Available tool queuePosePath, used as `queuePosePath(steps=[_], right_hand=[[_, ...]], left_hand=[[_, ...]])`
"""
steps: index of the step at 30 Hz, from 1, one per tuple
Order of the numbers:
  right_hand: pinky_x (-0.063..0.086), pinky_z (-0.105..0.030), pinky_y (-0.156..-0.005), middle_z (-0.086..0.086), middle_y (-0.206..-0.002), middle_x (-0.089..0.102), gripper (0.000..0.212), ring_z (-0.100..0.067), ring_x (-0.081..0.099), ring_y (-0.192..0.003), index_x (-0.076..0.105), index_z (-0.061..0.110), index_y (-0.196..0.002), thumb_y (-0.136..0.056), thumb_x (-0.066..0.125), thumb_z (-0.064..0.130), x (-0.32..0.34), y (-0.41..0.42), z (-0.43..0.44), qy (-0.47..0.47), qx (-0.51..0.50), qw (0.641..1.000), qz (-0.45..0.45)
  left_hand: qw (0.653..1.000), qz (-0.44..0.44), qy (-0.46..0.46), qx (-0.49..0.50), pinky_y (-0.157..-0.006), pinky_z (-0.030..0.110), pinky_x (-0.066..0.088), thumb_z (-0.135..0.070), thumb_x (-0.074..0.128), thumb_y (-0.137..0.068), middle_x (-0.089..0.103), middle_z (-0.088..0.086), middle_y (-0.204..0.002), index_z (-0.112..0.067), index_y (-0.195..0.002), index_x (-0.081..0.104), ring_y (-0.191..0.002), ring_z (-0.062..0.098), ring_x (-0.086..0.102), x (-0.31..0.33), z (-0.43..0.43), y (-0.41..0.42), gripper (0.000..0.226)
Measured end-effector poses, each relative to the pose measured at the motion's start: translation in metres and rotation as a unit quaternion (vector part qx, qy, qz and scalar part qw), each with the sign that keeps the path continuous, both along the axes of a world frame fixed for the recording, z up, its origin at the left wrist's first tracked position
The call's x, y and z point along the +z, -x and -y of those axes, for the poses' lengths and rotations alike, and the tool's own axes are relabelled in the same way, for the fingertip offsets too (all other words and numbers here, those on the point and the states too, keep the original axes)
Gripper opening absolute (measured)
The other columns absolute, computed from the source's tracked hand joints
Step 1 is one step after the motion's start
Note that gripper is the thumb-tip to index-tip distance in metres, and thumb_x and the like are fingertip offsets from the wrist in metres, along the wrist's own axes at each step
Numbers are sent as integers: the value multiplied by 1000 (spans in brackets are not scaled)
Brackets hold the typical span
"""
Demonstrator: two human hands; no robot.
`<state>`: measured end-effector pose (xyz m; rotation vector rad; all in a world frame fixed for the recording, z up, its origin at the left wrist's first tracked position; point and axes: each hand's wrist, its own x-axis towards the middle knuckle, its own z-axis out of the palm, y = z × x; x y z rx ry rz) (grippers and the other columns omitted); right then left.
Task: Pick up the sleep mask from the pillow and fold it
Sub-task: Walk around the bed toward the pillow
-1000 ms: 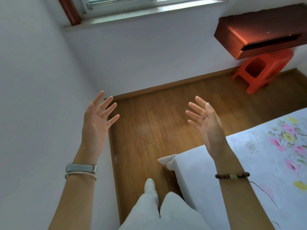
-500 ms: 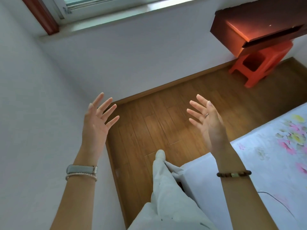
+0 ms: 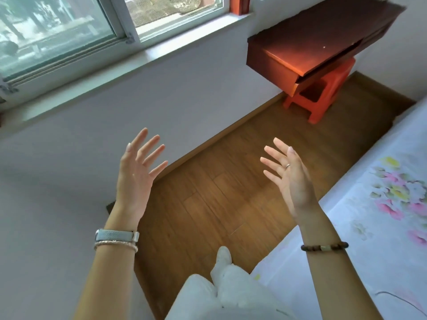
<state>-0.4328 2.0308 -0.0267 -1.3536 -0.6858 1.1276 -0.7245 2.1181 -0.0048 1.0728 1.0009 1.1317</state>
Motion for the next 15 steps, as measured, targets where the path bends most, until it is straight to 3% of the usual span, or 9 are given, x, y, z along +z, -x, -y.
queuePosePath(steps=[11, 15], right_hand=[[43, -46, -109, 3, -139, 60, 50, -14, 62, -122, 53, 36, -137, -94, 34, 55, 5, -87, -26, 19, -159, 987, 3], [41, -48, -111, 4, -138, 60, 44, -14, 62, -122, 52, 35, -138, -103, 30, 48, 3, -122, -34, 24, -222, 975, -2]], left_hand=[[988, -4, 14, -153, -110, 53, 40, -48, 26, -95, 50, 6, -148, -22, -147, 39, -132, 24, 53, -8, -112, -131, 61], [974, -7, 14, -227, -110, 53, 41, -50, 27, -96, 53, 2, -147, -25, -147, 41, -132, 23, 53, -17, -153, -194, 59]])
